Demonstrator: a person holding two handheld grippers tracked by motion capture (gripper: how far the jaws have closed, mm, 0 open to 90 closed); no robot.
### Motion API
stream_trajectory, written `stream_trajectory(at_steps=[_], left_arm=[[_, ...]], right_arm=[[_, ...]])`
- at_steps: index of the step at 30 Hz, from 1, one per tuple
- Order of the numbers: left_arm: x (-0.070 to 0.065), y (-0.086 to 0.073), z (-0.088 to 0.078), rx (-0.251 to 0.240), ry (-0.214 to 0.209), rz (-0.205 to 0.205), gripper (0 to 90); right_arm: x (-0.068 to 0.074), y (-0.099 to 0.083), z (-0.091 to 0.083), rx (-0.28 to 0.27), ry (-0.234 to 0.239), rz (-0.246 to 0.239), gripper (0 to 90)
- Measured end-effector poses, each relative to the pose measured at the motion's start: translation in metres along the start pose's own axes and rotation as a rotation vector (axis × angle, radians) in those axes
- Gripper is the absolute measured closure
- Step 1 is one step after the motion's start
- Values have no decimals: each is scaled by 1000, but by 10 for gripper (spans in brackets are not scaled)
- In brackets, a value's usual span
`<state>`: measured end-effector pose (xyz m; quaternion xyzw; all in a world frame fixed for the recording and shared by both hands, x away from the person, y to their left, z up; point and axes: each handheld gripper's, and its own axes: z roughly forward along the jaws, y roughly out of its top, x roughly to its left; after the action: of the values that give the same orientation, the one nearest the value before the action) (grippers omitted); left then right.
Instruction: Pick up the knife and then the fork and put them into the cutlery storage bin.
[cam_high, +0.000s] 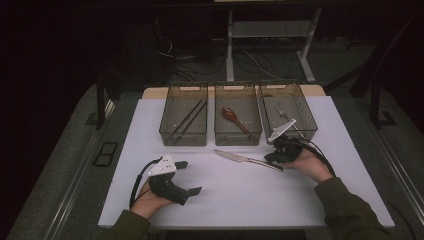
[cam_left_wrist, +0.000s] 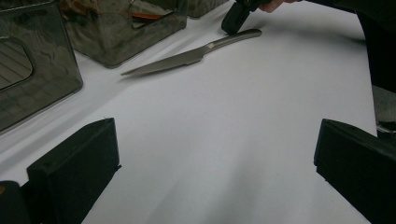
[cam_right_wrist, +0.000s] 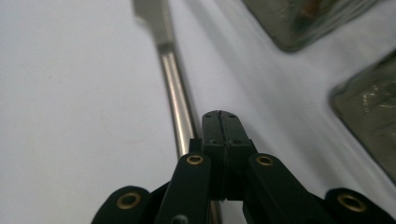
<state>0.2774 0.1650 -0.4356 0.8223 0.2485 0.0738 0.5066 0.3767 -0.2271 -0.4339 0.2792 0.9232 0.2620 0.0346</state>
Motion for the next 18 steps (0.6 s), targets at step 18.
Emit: stream_trajectory(at_steps=[18], left_arm=[[0,0,-1,0,-2,1,0]], right_arm=[[17,2,-2,104,124,-120,891]])
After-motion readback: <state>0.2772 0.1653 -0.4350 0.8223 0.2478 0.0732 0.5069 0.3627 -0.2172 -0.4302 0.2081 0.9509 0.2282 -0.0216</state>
